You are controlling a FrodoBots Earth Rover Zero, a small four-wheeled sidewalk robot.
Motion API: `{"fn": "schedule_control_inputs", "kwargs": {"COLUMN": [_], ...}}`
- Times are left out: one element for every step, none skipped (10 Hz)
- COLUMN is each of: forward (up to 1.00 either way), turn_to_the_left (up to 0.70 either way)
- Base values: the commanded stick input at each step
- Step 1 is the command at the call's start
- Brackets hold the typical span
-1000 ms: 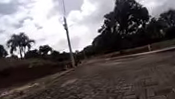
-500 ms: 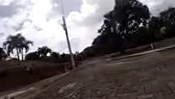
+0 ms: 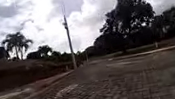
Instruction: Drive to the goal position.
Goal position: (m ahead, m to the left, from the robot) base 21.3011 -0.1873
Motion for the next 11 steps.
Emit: {"fn": "schedule_control_inputs", "kwargs": {"forward": [0.85, 0.85, 0.85, 0.85, 0.85, 0.85, 0.85, 0.85, 0.85, 0.85, 0.85], "turn_to_the_left": [0.0, 0.0, 0.0, 0.0, 0.0, 0.0, 0.0, 0.0, 0.0, 0.0, 0.0]}}
